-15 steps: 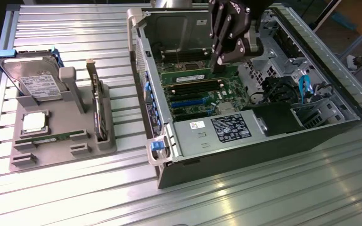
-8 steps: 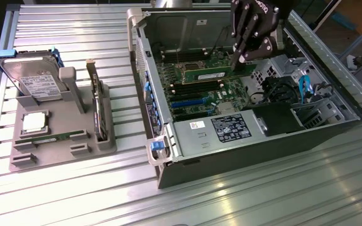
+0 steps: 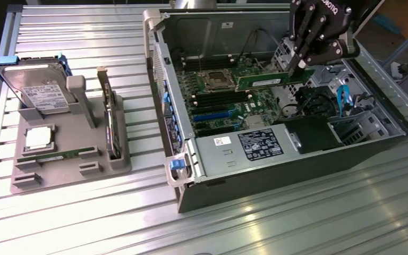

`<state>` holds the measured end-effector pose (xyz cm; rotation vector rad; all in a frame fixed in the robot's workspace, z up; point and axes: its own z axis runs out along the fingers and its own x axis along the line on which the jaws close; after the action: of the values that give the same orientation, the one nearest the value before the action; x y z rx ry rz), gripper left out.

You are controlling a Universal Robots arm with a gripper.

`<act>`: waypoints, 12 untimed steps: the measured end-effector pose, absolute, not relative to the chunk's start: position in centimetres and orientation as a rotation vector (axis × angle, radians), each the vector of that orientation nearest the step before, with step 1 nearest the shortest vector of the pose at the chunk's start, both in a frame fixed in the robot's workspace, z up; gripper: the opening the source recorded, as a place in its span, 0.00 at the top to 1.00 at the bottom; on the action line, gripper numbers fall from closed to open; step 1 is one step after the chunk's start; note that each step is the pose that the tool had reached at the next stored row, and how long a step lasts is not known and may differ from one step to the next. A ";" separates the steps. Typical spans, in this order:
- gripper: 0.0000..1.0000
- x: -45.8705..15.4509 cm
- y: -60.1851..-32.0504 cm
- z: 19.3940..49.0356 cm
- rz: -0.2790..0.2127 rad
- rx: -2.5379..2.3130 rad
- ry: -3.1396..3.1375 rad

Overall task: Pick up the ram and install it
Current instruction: 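Pick up the ram and move it above insertion slot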

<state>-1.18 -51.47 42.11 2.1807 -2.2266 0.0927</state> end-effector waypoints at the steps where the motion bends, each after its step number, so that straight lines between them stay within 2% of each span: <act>1: 0.88 -0.7 -51.5 42.1 0.093 2.181 -2.226; 12: 0.88 -0.5 -50.7 42.1 0.093 2.181 -2.226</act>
<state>-0.55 -50.68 42.07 2.1809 -2.2264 0.0926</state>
